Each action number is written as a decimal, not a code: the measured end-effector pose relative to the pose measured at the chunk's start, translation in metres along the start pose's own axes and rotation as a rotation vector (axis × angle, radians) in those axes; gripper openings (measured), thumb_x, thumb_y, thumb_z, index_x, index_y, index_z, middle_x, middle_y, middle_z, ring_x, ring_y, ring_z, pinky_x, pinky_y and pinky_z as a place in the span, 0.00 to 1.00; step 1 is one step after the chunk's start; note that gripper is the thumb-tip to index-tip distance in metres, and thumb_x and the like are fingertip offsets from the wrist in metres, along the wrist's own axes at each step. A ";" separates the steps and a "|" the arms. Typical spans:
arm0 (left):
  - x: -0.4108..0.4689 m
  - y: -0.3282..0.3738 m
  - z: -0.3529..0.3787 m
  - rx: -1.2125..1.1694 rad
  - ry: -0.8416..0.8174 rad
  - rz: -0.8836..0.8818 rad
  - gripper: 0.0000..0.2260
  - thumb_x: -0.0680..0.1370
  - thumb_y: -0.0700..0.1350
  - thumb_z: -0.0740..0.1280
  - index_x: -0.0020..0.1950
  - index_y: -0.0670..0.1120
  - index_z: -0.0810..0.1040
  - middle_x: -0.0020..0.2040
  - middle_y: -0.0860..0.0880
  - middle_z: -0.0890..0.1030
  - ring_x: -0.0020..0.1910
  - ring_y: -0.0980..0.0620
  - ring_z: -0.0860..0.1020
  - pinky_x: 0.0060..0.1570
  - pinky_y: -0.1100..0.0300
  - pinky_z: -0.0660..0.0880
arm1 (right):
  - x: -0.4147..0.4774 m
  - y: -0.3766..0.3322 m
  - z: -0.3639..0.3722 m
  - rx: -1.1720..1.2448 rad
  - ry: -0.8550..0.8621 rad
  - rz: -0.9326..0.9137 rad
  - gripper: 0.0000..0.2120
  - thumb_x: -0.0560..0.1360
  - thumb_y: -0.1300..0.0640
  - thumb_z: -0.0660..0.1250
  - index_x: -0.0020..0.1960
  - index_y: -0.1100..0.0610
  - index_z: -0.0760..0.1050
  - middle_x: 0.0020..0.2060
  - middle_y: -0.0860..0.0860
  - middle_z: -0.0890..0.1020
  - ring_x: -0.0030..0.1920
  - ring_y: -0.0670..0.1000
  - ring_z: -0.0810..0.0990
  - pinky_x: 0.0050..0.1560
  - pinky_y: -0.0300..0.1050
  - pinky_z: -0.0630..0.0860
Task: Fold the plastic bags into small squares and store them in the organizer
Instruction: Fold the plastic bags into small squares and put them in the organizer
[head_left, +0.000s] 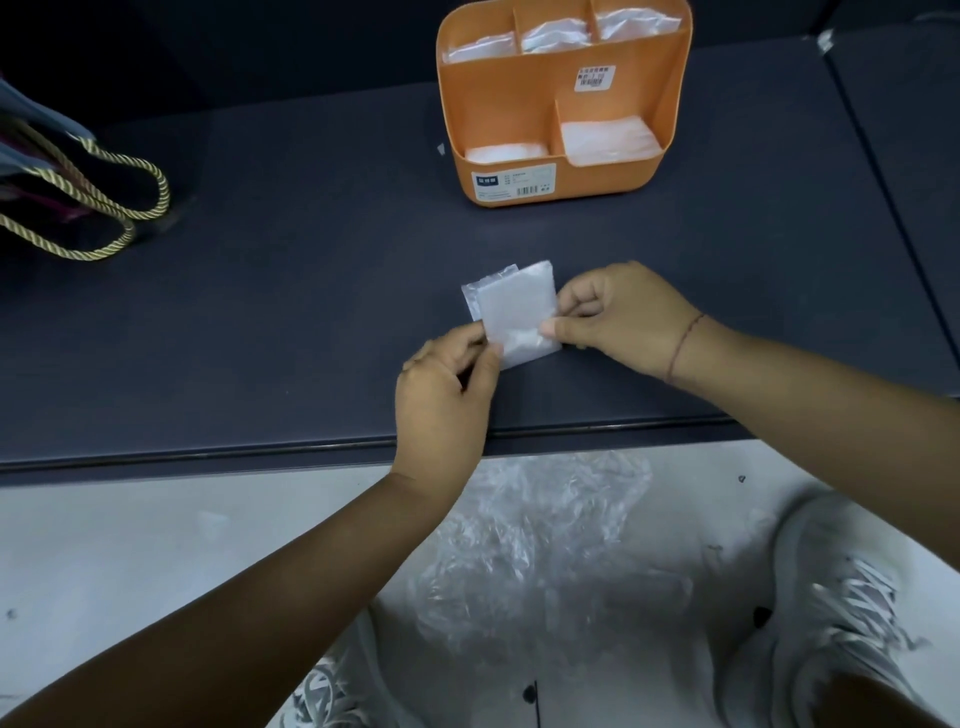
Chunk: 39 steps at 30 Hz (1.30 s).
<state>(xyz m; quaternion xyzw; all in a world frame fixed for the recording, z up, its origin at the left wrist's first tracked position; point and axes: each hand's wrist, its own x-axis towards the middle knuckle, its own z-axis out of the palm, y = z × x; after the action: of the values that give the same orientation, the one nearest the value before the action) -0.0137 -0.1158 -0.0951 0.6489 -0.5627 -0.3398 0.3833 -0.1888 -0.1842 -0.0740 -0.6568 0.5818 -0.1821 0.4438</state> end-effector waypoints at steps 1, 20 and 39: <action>0.003 0.000 0.000 -0.013 0.016 -0.033 0.10 0.80 0.42 0.67 0.61 0.50 0.80 0.47 0.59 0.84 0.53 0.56 0.81 0.59 0.52 0.76 | 0.003 -0.003 0.002 -0.010 0.005 0.031 0.04 0.73 0.58 0.73 0.40 0.56 0.81 0.35 0.46 0.82 0.34 0.42 0.78 0.45 0.37 0.76; 0.027 -0.018 0.006 0.923 -0.289 0.199 0.36 0.77 0.63 0.32 0.81 0.46 0.45 0.81 0.50 0.46 0.80 0.50 0.42 0.74 0.48 0.35 | -0.004 -0.015 0.014 -0.219 0.020 0.098 0.15 0.73 0.46 0.71 0.42 0.59 0.80 0.36 0.48 0.78 0.38 0.46 0.75 0.39 0.39 0.71; 0.031 0.035 -0.023 -0.176 -0.522 -0.251 0.46 0.69 0.62 0.74 0.80 0.55 0.52 0.72 0.59 0.70 0.67 0.66 0.70 0.62 0.71 0.68 | -0.024 -0.018 -0.013 0.267 -0.134 -0.181 0.12 0.72 0.67 0.71 0.41 0.54 0.70 0.25 0.43 0.73 0.27 0.42 0.64 0.32 0.32 0.64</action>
<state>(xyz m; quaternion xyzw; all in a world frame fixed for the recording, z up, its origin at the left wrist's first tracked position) -0.0059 -0.1465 -0.0536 0.5684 -0.5258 -0.5874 0.2355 -0.1936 -0.1675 -0.0462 -0.6525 0.4599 -0.2529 0.5466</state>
